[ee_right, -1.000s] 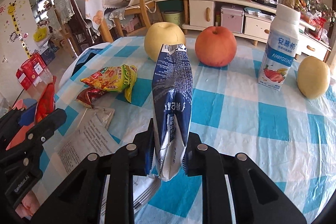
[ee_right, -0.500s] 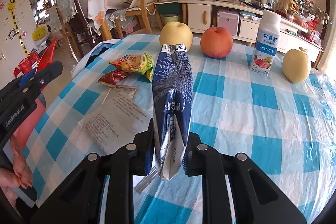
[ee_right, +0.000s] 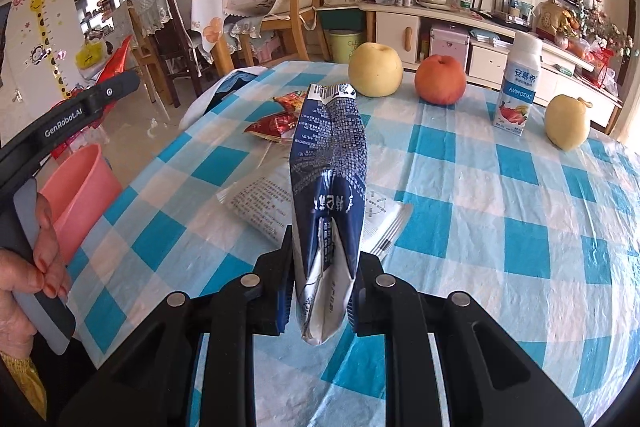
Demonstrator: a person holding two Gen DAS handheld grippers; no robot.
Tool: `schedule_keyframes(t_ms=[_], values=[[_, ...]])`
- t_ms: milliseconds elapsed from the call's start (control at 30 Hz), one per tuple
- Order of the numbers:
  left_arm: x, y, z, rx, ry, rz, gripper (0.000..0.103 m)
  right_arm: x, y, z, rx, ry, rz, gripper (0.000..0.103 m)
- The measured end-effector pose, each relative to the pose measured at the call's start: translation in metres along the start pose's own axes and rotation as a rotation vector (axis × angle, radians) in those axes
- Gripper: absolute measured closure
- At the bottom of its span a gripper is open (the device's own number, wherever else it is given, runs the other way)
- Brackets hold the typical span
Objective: Collect trash
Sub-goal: 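Carry the red packet and milk carton to the pink bucket with both tools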
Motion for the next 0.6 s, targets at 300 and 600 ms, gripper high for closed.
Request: schedule_keyframes(t_ms=[300,600], values=[[-0.042,0.011,-0.006,0.019,0.089,-0.058,0.06,-0.038,0.008,0.001,0.007,0.048,-0.038,0.08],[-0.085,0.019,-0.01,0.029,0.179,-0.121,0.06,-0.09,0.013,-0.007,0.014,0.116,-0.104,0.08]])
Point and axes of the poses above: each gripper's, at about its wrist camera, not at the fingertips, and y roughly against the way its jaws point, x to its right, z to its underside, the point moved 5 cm from there along -y, roughly the way its jaws point, and after that the axes turned 1 degree about y, right-handed, at the moved point
